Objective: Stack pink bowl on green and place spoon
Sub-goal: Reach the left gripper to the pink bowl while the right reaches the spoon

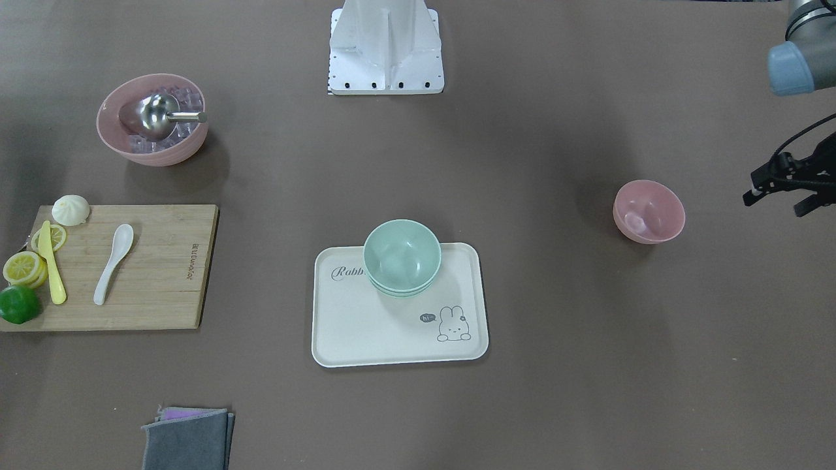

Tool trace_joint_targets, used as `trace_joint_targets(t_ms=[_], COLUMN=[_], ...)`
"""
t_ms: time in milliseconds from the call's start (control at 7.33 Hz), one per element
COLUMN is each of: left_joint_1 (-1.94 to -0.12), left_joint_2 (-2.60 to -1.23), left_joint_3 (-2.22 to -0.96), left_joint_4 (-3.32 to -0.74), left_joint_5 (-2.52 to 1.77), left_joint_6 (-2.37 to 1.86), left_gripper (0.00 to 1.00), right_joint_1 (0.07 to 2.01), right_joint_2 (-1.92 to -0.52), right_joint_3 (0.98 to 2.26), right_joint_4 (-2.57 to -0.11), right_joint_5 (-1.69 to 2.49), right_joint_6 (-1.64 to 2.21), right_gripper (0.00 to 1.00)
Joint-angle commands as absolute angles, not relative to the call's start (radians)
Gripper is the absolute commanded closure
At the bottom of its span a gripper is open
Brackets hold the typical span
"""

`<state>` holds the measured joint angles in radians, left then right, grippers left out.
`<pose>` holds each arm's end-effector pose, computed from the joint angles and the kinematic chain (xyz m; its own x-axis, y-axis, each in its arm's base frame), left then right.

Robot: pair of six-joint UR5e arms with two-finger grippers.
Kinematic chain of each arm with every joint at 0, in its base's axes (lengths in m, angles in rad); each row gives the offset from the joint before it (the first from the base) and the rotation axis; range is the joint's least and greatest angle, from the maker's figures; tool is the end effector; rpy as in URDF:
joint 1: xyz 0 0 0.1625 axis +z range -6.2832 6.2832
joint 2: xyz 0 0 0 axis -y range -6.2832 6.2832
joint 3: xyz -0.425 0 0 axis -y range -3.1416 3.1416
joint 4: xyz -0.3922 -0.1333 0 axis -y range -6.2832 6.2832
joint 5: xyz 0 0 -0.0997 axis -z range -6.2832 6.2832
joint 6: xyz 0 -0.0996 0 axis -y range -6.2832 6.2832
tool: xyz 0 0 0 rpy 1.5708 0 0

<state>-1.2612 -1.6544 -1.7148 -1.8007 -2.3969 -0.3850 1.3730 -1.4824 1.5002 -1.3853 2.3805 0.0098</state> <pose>0.1064 -0.5296 0.5140 0.6092 0.1572 -0.7773 -0.0481 0.9857 0.1616 -0.0464 -0.5426 0.6260 0.6494 -0.2695 0.7111 0.1861 0.9630 0.1949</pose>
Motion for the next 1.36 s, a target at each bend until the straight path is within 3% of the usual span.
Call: trace_joint_targets(t_ms=[0,409,682,955,1227], left_joint_1=[-1.186,-1.086,-1.052,-1.017,-1.016], left_joint_2=[-1.642,-1.657,-1.658,-1.666,-1.669], left_joint_3=[-1.697,-1.606,-1.575,-1.559,-1.555], left_joint_4=[-1.871,-1.882,-1.926,-1.947,-1.944], left_joint_5=[-2.385,-2.322,-2.330,-2.332,-2.333], left_joint_6=[-0.475,-0.476,-0.480,-0.522,-0.523], left_gripper=[0.02,0.03,0.18,0.47,1.00], right_joint_1=[1.318,1.240,1.192,1.142,1.086], right_joint_2=[-1.471,-1.431,-1.395,-1.358,-1.327], right_joint_3=[1.497,1.483,1.480,1.473,1.473], right_joint_4=[-1.323,-1.273,-1.273,-1.275,-1.275], right_joint_5=[2.372,2.361,2.323,2.319,2.312], right_joint_6=[0.135,0.258,0.328,0.377,0.455], right_gripper=[0.00,0.00,0.00,0.00,0.00])
